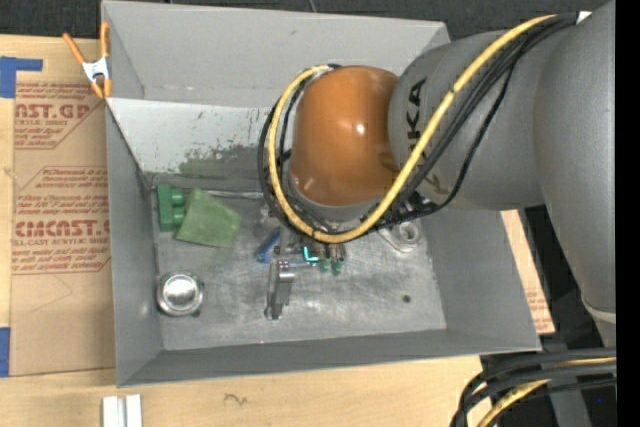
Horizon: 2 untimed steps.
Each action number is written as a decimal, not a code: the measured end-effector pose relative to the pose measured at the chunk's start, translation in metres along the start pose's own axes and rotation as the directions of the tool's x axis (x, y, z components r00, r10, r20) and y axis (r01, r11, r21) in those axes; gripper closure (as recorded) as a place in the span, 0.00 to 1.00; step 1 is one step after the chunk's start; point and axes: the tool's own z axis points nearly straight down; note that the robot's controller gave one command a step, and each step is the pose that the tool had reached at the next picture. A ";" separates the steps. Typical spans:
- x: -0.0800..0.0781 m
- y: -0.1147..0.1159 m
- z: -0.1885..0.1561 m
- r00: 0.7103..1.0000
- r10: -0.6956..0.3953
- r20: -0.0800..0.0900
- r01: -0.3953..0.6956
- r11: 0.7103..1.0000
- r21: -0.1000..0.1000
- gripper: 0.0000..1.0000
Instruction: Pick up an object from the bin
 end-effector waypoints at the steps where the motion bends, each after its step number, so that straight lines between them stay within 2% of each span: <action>1: -0.028 0.073 0.104 0.990 0.139 0.009 -0.139 0.990 -0.004 0.00; 2: 0.023 0.111 0.070 0.996 0.090 0.005 -0.090 0.996 -0.003 0.00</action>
Offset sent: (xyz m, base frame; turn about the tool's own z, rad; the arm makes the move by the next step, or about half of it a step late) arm 0.0268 0.0702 -0.1012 0.1428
